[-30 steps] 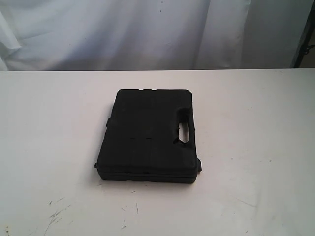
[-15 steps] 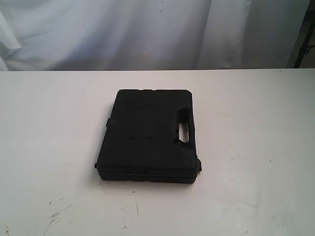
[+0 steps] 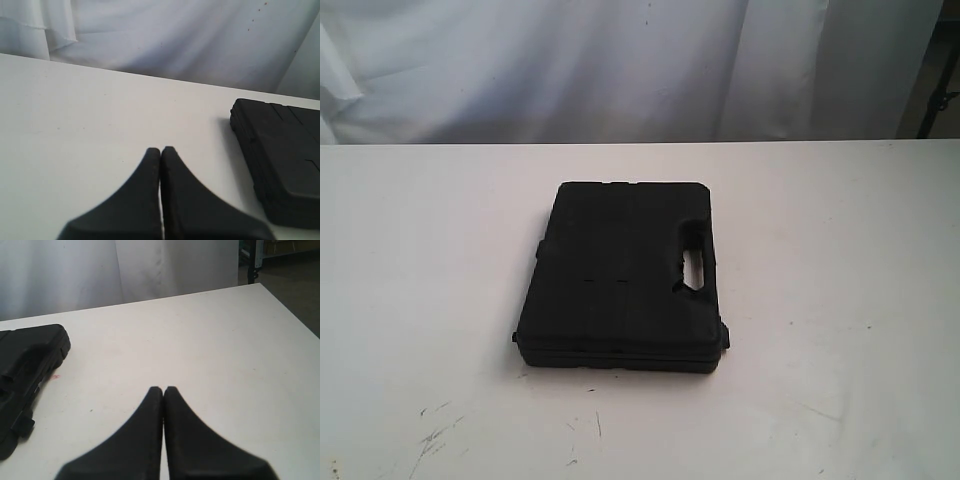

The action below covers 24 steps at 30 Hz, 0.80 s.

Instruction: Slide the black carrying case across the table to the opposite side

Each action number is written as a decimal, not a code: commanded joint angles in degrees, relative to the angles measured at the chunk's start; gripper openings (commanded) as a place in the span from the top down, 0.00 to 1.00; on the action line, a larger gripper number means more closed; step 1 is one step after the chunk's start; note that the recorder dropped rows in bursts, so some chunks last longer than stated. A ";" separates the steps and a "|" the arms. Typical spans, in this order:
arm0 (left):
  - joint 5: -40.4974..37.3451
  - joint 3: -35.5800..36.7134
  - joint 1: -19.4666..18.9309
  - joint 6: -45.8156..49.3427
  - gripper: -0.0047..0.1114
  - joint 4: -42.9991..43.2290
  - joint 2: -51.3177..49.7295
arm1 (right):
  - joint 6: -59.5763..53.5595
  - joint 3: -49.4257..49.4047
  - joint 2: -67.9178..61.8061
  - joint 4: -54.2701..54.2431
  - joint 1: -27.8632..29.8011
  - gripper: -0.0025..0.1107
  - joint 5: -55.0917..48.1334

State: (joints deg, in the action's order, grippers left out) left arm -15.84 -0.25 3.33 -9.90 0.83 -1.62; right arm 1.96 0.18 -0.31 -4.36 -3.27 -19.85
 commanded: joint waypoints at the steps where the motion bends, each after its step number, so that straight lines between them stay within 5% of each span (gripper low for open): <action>1: 0.50 0.25 -0.08 -0.11 0.96 0.20 0.26 | 0.19 -0.18 0.31 0.50 -0.04 0.98 0.09; 12: 0.61 0.25 -0.08 0.00 0.96 0.20 0.26 | -0.29 -0.18 0.31 2.10 -0.04 0.98 3.21; 18: 0.61 0.25 -0.08 0.00 0.96 0.20 0.26 | -0.07 -0.18 0.31 2.00 -0.04 0.98 26.30; 24: 0.54 0.25 -0.08 -0.10 0.96 0.20 0.26 | -0.07 -0.18 0.31 2.00 -0.04 0.98 38.25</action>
State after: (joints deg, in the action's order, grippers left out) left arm -15.84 -0.25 3.33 -9.90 0.83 -1.62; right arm 1.96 0.18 -0.31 -3.00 -3.27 13.22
